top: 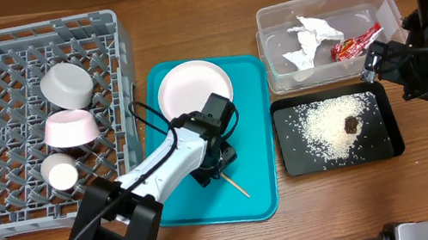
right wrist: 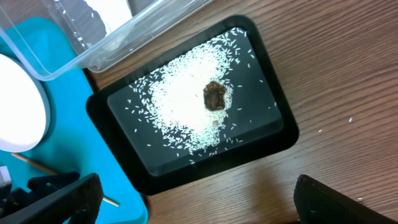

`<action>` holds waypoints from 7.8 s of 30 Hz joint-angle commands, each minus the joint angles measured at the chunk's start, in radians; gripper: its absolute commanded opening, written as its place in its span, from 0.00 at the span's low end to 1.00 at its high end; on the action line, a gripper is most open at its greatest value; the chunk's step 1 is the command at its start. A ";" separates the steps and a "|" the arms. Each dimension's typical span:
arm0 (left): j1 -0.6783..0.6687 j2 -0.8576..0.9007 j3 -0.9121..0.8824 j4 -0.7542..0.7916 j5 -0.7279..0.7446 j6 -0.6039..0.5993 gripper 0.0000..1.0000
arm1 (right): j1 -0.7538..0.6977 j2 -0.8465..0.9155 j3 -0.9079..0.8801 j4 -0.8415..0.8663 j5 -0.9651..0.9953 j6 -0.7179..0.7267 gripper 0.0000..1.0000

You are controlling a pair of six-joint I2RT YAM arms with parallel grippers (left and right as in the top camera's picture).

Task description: Sort waste into correct bins and load items into the dishwasher

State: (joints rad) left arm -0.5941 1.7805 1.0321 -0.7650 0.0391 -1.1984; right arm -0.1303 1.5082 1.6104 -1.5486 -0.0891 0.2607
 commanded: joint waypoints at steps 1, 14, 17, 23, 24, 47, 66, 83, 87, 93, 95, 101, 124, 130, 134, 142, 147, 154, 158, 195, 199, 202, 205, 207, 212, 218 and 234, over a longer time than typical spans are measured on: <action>-0.004 -0.002 -0.032 0.024 -0.024 -0.029 0.52 | -0.004 -0.010 0.013 0.001 0.006 -0.003 1.00; 0.034 -0.009 -0.030 0.019 0.011 -0.028 0.04 | -0.004 -0.010 0.013 0.001 0.006 -0.003 1.00; 0.046 -0.027 -0.006 -0.012 0.017 -0.018 0.04 | -0.004 -0.010 0.013 0.001 0.006 -0.003 1.00; 0.071 -0.173 0.109 -0.129 -0.068 0.113 0.04 | -0.004 -0.010 0.013 0.002 0.006 -0.003 1.00; 0.079 -0.193 0.124 -0.140 -0.080 0.154 0.04 | -0.004 -0.010 0.013 0.002 0.006 -0.003 1.00; 0.627 -0.173 0.286 -0.169 -0.101 1.165 0.05 | -0.004 -0.010 0.013 0.006 0.006 -0.003 1.00; 0.515 -0.167 0.386 -0.134 0.193 1.181 0.54 | -0.004 -0.010 0.013 0.007 0.006 -0.003 1.00; 0.097 0.112 0.383 -0.038 -0.036 1.307 0.67 | -0.004 -0.010 0.013 0.009 0.006 -0.003 1.00; 0.085 0.195 0.383 -0.043 -0.093 1.307 0.68 | -0.004 -0.010 0.013 0.008 0.006 -0.003 1.00; 0.084 0.244 0.383 -0.050 -0.117 1.300 0.64 | -0.004 -0.010 0.013 0.009 0.006 -0.003 1.00; 0.083 0.249 0.383 -0.050 -0.116 1.278 0.55 | -0.004 -0.010 0.013 0.008 0.006 -0.003 1.00; 0.083 0.249 0.380 -0.048 -0.106 1.217 0.26 | -0.004 -0.010 0.013 0.009 0.006 -0.003 1.00; 0.077 0.241 0.484 -0.117 -0.094 1.146 0.04 | -0.004 -0.010 0.013 0.005 0.006 -0.003 1.00; 0.084 0.172 0.717 -0.260 -0.095 1.112 0.04 | -0.004 -0.010 0.013 0.005 0.006 -0.003 1.00; 0.108 0.103 0.799 -0.290 -0.094 1.084 0.04 | -0.004 -0.010 0.013 0.005 0.006 -0.003 1.00; 0.309 -0.048 0.819 -0.326 0.106 1.027 0.04 | -0.004 -0.010 0.013 0.005 0.006 -0.003 1.00; 0.492 -0.036 0.815 -0.361 0.515 1.093 0.04 | -0.004 -0.010 0.013 0.005 0.006 -0.003 1.00; 0.644 -0.018 0.801 -0.409 0.646 1.152 0.04 | -0.004 -0.010 0.013 0.005 0.006 -0.003 1.00; 0.650 -0.011 0.769 -0.418 0.661 1.196 0.04 | -0.004 -0.010 0.013 0.005 0.006 -0.003 1.00; 0.747 -0.087 0.845 -0.566 0.283 1.160 1.00 | 0.043 -0.010 0.013 -0.018 -0.084 -0.035 0.72; 0.747 -0.169 0.845 -0.589 0.212 1.120 1.00 | 0.149 -0.010 0.006 -0.024 -0.134 -0.069 0.04; 0.747 -0.201 0.845 -0.633 0.087 1.035 1.00 | 0.254 -0.010 -0.029 -0.003 -0.133 -0.082 0.04; 0.747 -0.208 0.845 -0.683 0.006 0.988 1.00 | 0.397 -0.010 -0.096 0.052 -0.134 -0.087 0.04; 0.747 -0.206 0.845 -0.699 -0.026 0.988 1.00 | 0.502 -0.009 -0.151 0.105 -0.143 -0.086 0.04; 0.747 -0.206 0.845 -0.697 -0.043 0.980 1.00 | 0.740 -0.009 -0.285 0.249 -0.225 -0.085 0.04; 0.747 -0.206 0.845 -0.694 -0.043 0.973 1.00 | 0.979 -0.006 -0.417 0.454 -0.388 -0.074 0.04; 0.747 -0.205 0.845 -0.690 -0.042 0.973 1.00 | 1.202 0.225 -0.453 0.524 -0.407 -0.068 0.04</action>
State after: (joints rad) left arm 0.1486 1.5772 1.8614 -1.4563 0.0101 -0.2111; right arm 1.0679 1.7031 1.1648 -1.0302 -0.4900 0.1898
